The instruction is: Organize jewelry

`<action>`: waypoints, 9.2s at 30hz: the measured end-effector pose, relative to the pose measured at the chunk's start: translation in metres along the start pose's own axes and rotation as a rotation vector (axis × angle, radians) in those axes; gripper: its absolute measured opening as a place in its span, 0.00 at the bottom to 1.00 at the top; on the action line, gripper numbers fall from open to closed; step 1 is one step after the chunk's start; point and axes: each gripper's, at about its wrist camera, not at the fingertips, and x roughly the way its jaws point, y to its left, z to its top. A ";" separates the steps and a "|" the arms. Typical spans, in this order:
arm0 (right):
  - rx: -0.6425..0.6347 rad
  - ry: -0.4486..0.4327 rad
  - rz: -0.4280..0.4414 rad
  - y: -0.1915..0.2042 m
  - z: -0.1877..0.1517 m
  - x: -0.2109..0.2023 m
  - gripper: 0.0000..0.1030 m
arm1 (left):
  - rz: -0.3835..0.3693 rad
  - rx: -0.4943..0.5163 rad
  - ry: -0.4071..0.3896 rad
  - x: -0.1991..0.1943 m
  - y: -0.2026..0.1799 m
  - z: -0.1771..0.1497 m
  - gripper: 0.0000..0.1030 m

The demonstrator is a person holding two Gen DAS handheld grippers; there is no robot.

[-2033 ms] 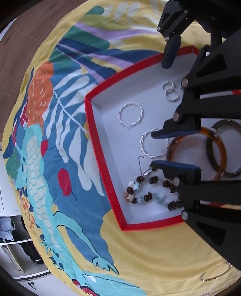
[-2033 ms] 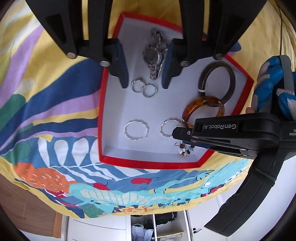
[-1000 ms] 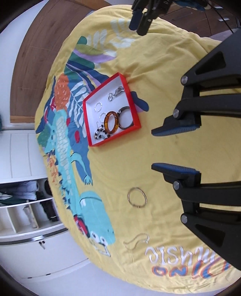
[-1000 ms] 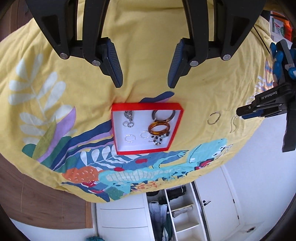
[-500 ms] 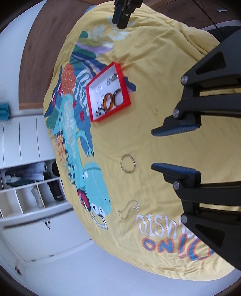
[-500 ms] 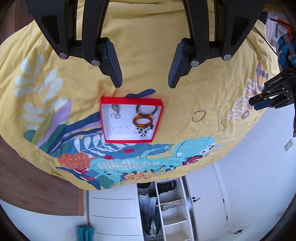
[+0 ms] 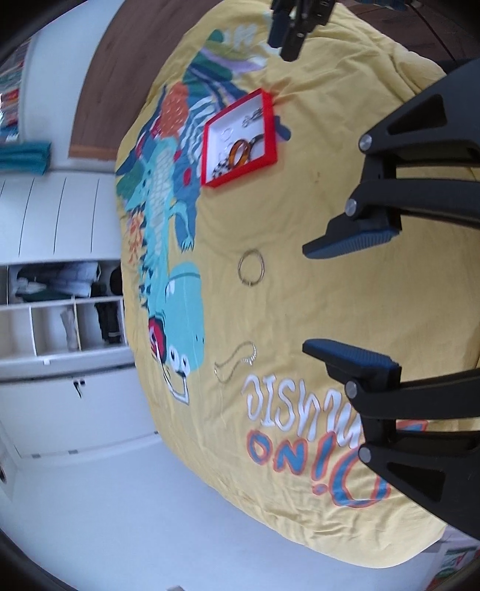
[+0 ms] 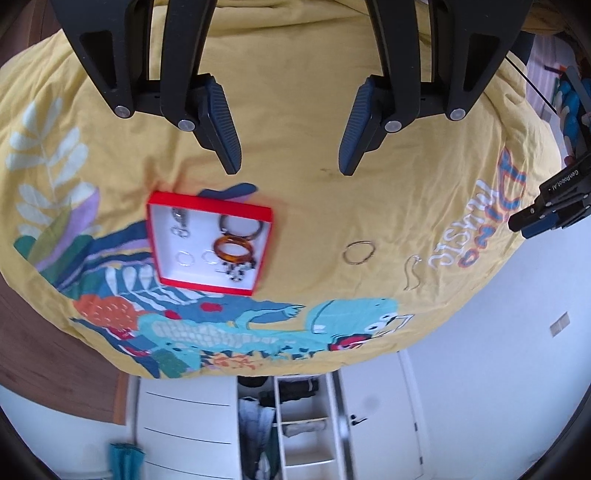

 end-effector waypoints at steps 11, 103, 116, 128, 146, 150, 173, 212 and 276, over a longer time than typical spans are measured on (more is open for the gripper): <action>-0.054 0.088 0.047 0.050 0.006 0.052 0.54 | 0.045 -0.113 0.061 0.027 0.054 -0.019 0.48; -0.175 0.287 0.207 0.100 0.125 0.380 0.30 | 0.122 -0.301 0.326 0.423 0.129 0.096 0.31; -0.175 0.171 0.139 0.104 0.118 0.322 0.04 | 0.060 -0.272 0.278 0.363 0.100 0.092 0.03; -0.165 0.012 0.076 0.102 0.133 0.200 0.04 | -0.013 -0.232 0.124 0.231 0.085 0.116 0.03; -0.143 -0.181 0.000 0.101 0.093 0.019 0.04 | -0.064 -0.148 -0.053 0.040 0.055 0.079 0.03; -0.131 -0.209 -0.008 0.099 0.077 -0.006 0.04 | -0.071 -0.133 -0.071 0.015 0.046 0.065 0.03; 0.024 -0.263 -0.101 -0.032 0.046 -0.045 0.04 | -0.194 0.048 -0.050 0.007 -0.105 0.094 0.04; 0.203 0.033 -0.008 -0.188 0.052 0.236 0.03 | -0.324 0.119 0.347 0.318 -0.288 0.089 0.04; 0.056 -0.269 -0.056 0.055 0.004 -0.080 0.96 | 0.038 -0.140 -0.111 -0.088 -0.007 0.018 0.45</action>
